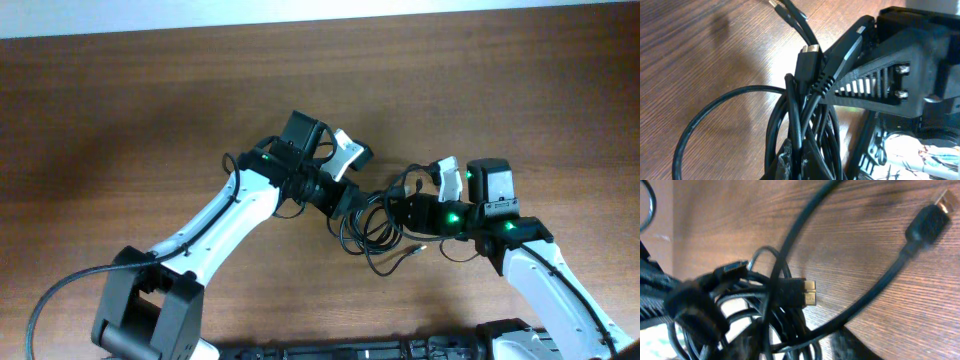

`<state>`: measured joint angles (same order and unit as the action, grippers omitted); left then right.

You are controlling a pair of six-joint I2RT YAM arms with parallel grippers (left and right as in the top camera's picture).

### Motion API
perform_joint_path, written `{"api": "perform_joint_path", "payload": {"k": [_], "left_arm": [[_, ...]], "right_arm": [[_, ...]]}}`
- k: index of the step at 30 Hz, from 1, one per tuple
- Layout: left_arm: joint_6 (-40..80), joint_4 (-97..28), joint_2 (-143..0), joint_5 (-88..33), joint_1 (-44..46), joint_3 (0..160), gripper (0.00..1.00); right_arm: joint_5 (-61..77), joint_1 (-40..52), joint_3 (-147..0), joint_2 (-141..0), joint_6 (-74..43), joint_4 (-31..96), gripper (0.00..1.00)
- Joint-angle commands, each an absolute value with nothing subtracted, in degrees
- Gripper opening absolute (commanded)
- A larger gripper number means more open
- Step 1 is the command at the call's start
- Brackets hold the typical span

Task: Untangle cables
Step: 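Pull the grippers apart to stretch the cable loops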

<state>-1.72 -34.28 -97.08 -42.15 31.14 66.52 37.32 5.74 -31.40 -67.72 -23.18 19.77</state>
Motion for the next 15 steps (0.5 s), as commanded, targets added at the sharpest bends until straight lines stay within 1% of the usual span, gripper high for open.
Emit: {"api": "perform_joint_path", "payload": {"k": [1, 2, 4, 5, 6, 7, 9, 11, 15], "left_arm": [[-0.9, -33.9, -95.5, -46.2, 31.4, 66.5, 0.00], [-0.9, -34.0, -95.5, -46.3, 31.4, 66.5, 0.00], [-0.9, -34.2, -95.5, -46.3, 31.4, 66.5, 0.00], [-0.9, -34.2, -95.5, -46.3, 31.4, 66.5, 0.00], [-0.9, -34.1, -95.5, -46.3, 31.4, 66.5, 0.00], [-0.9, -34.1, -95.5, -46.1, 31.4, 66.5, 0.00], [-0.9, -34.2, -95.5, -44.9, 31.4, 66.5, 0.00], [-0.9, -34.6, -95.5, -43.1, 31.2, 66.5, 0.00], [-0.9, -36.1, -95.5, -35.3, 31.1, 66.5, 0.00]], "right_arm": [[36.6, 6.1, -32.2, -67.9, -27.6, 18.1, 0.38], [36.6, 6.1, -32.2, -67.9, -28.0, 17.4, 0.35], [36.6, 6.1, -32.3, -67.9, -28.0, 16.8, 0.26], [36.0, 6.1, -32.3, -67.9, -28.0, 16.9, 0.15], [35.3, 6.1, -32.3, -67.9, -28.0, 17.1, 0.08], [34.7, 6.1, -32.2, -67.9, -28.0, 17.2, 0.05], [31.7, 6.1, -32.2, -67.9, -28.0, 18.5, 0.04], [25.5, 6.0, -32.2, -67.9, -29.1, 22.0, 0.04], [13.8, 5.9, -32.3, -67.9, -30.8, 26.9, 0.04]]}}
